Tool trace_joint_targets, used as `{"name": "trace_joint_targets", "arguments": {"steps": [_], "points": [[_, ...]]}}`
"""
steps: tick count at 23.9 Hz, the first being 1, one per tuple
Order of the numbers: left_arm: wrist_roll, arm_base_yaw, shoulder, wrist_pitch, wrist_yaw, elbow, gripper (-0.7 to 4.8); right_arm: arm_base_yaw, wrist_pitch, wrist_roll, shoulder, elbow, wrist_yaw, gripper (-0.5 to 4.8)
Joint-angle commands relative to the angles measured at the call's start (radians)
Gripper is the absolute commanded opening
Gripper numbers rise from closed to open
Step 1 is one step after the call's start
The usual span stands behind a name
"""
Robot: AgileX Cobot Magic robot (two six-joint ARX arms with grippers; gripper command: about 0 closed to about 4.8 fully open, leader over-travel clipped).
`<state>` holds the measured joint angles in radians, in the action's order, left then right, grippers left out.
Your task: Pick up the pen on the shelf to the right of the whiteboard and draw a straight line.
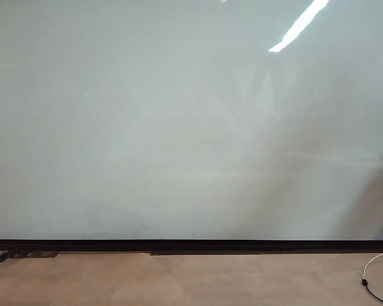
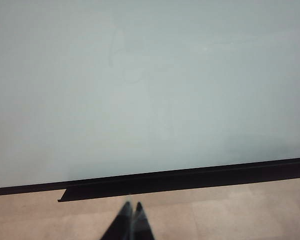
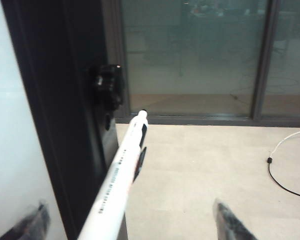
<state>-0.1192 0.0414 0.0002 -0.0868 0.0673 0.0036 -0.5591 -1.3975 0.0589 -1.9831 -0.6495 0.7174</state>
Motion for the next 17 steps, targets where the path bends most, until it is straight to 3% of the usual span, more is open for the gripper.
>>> {"name": "trace_joint_targets", "arguments": {"steps": [1, 11, 13, 17], "points": [[-0.001, 0.0, 0.0, 0.013, 0.0, 0.003, -0.05, 0.023, -0.016, 0.0, -0.002, -0.003, -0.027, 4.26], [-0.001, 0.0, 0.0, 0.013, 0.0, 0.003, -0.05, 0.067, -0.017, -0.011, -0.016, -0.005, -0.095, 4.25], [-0.001, 0.0, 0.0, 0.013, 0.0, 0.003, -0.05, 0.067, -0.017, -0.011, -0.016, -0.005, -0.095, 3.74], [-0.001, 0.0, 0.0, 0.013, 0.0, 0.003, -0.05, 0.067, -0.017, -0.011, -0.016, -0.005, -0.095, 3.65]]}}
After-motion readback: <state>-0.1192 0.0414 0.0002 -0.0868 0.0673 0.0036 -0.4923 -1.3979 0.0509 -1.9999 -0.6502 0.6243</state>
